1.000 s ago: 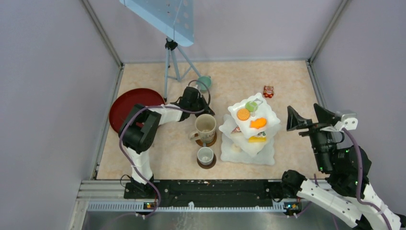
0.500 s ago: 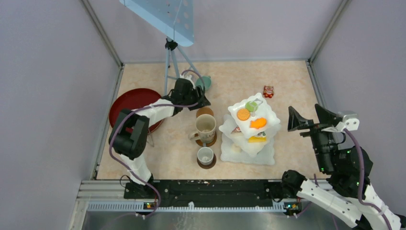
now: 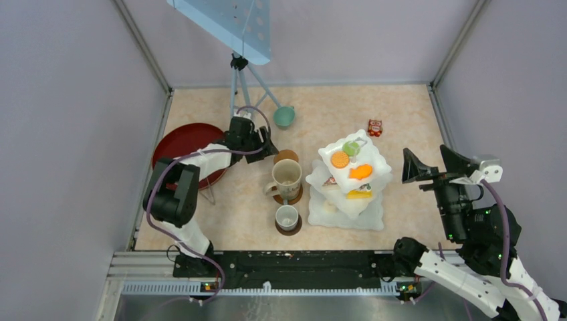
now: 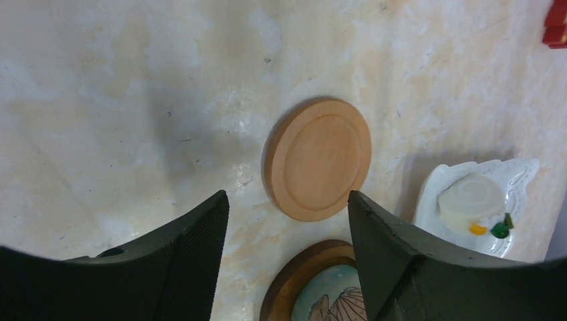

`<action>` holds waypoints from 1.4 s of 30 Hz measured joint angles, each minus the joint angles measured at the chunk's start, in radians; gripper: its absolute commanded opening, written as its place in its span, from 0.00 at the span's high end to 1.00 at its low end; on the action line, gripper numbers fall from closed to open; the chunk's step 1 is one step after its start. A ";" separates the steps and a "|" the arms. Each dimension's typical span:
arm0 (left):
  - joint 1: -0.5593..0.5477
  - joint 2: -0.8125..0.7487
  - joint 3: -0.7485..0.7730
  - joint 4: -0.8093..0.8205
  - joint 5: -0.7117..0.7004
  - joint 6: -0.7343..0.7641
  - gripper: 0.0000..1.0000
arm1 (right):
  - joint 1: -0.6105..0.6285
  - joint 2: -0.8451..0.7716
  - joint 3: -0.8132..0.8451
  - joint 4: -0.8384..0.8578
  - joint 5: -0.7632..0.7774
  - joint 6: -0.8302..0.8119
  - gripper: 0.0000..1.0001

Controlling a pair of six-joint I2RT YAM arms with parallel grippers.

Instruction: Serve the afternoon tea

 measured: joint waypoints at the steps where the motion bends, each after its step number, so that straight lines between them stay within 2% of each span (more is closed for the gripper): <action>1: -0.001 0.016 0.000 0.003 0.005 -0.005 0.31 | 0.000 0.000 0.000 0.000 0.000 0.000 0.05; 6: -0.004 0.101 -0.010 0.053 0.055 -0.044 0.38 | 0.000 0.000 0.000 -0.002 0.000 0.008 0.06; 13: -0.006 0.175 0.001 0.194 0.161 -0.117 0.40 | 0.000 0.000 0.000 -0.003 0.000 0.024 0.06; 18: -0.009 0.204 0.012 0.236 0.207 -0.153 0.36 | 0.000 0.000 0.000 -0.003 0.000 0.026 0.06; 22: -0.011 0.201 0.017 0.235 0.199 -0.155 0.26 | 0.000 0.000 0.000 -0.003 0.000 0.026 0.06; 26: -0.013 0.175 0.018 0.225 0.144 -0.112 0.13 | 0.000 0.000 0.000 -0.003 0.000 0.026 0.06; 28: -0.010 0.156 0.010 0.237 0.103 -0.095 0.10 | 0.000 0.000 0.000 -0.003 0.000 0.025 0.06; 34: 0.001 0.109 0.023 0.288 -0.045 -0.088 0.14 | 0.000 0.000 0.000 0.000 0.000 0.025 0.06; 42: -0.002 0.235 0.202 0.317 -0.166 -0.158 0.21 | 0.000 0.000 0.000 0.002 0.000 0.025 0.06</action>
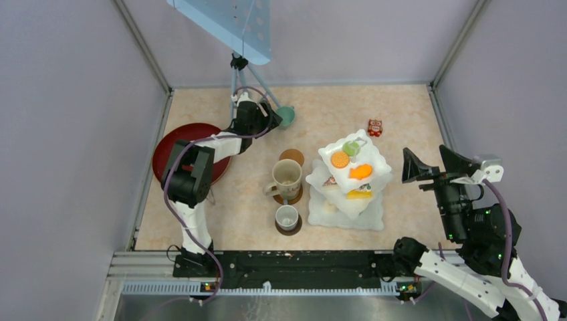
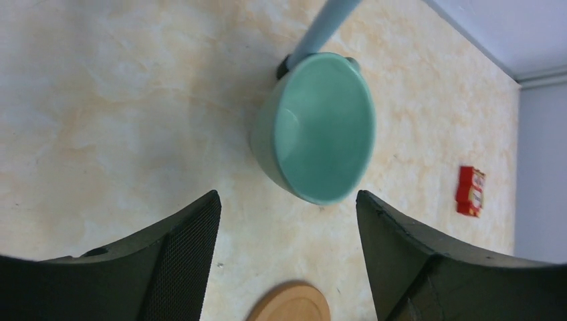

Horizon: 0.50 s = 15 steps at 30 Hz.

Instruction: Serve the afternoon tea

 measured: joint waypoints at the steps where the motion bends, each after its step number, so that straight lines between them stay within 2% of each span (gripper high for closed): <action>1: -0.002 0.013 0.005 0.007 -0.014 -0.008 0.21 | 0.000 0.000 0.000 0.000 0.000 0.000 0.06; 6: -0.018 0.098 0.070 -0.007 -0.118 -0.005 0.25 | 0.000 0.000 0.000 0.000 0.001 -0.001 0.06; 15: -0.068 0.185 0.238 -0.109 -0.268 0.026 0.39 | 0.000 0.000 0.000 -0.002 0.001 -0.001 0.06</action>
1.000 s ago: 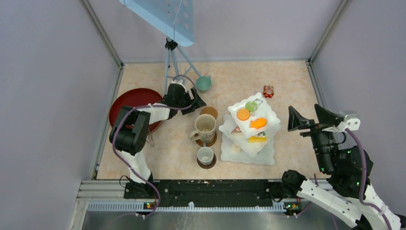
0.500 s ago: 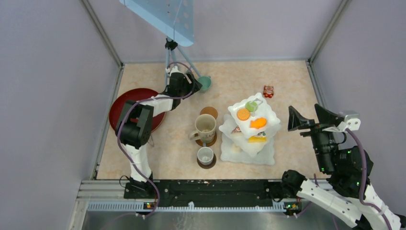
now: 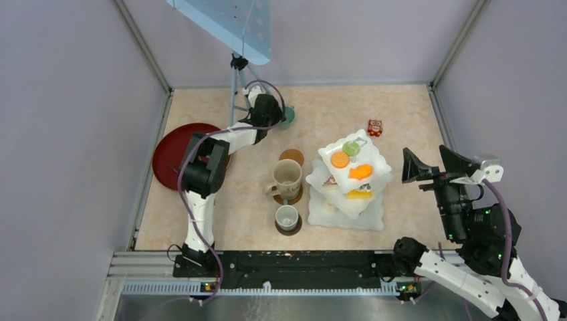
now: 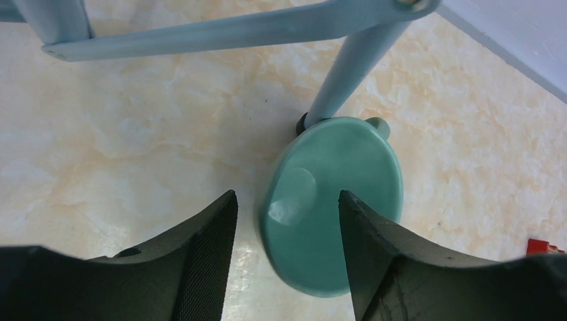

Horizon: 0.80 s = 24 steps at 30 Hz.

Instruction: Serve the afternoon tea

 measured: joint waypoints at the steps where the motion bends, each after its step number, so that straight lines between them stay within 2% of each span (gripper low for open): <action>1: -0.006 0.008 0.022 -0.023 -0.018 0.001 0.42 | 0.000 0.000 0.000 -0.001 0.000 0.000 0.06; 4: -0.019 0.041 0.087 -0.072 -0.051 0.010 0.49 | 0.000 0.000 0.000 -0.002 0.002 0.000 0.06; 7: -0.027 0.069 0.134 -0.130 -0.077 0.022 0.61 | 0.000 0.000 0.000 -0.005 0.003 -0.001 0.06; 14: -0.032 0.092 0.182 -0.232 -0.109 0.062 0.84 | 0.000 0.000 0.000 -0.006 0.003 0.000 0.06; 24: -0.043 0.071 0.187 -0.279 -0.103 0.204 0.97 | 0.000 -0.002 0.000 -0.006 0.003 0.001 0.06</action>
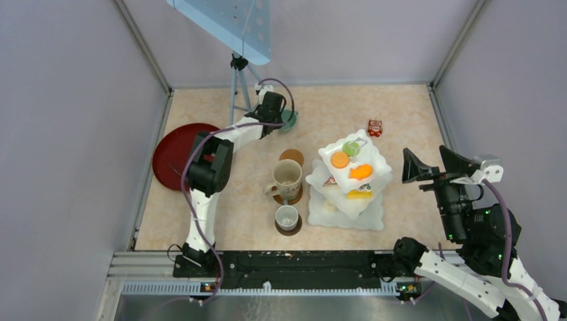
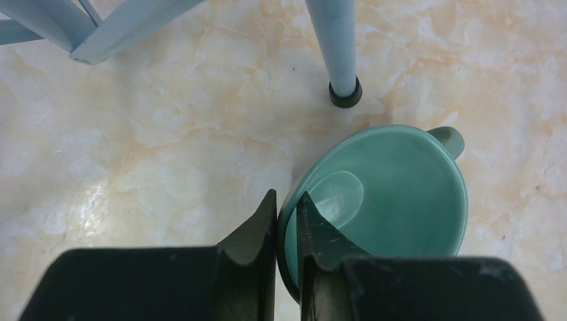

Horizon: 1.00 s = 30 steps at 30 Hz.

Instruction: Serve the afternoon tea

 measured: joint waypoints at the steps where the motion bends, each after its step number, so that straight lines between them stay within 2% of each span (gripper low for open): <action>1: -0.002 -0.011 -0.008 -0.005 0.006 0.014 0.98 | 0.000 0.000 0.000 0.000 0.000 0.000 0.06; 7: -0.003 -0.105 -0.057 -0.020 0.067 0.095 1.00 | 0.000 0.000 0.000 0.000 0.000 0.000 0.06; 13: -0.003 -0.206 -0.088 -0.049 0.225 0.178 1.00 | 0.000 0.000 0.000 0.000 0.000 0.000 0.06; 22: -0.003 -0.284 -0.213 -0.069 0.421 0.262 1.00 | 0.000 -0.006 -0.001 0.001 0.000 -0.001 0.06; 30: -0.003 -0.285 -0.231 -0.110 0.521 0.343 1.00 | 0.000 -0.006 -0.001 0.001 0.000 -0.001 0.06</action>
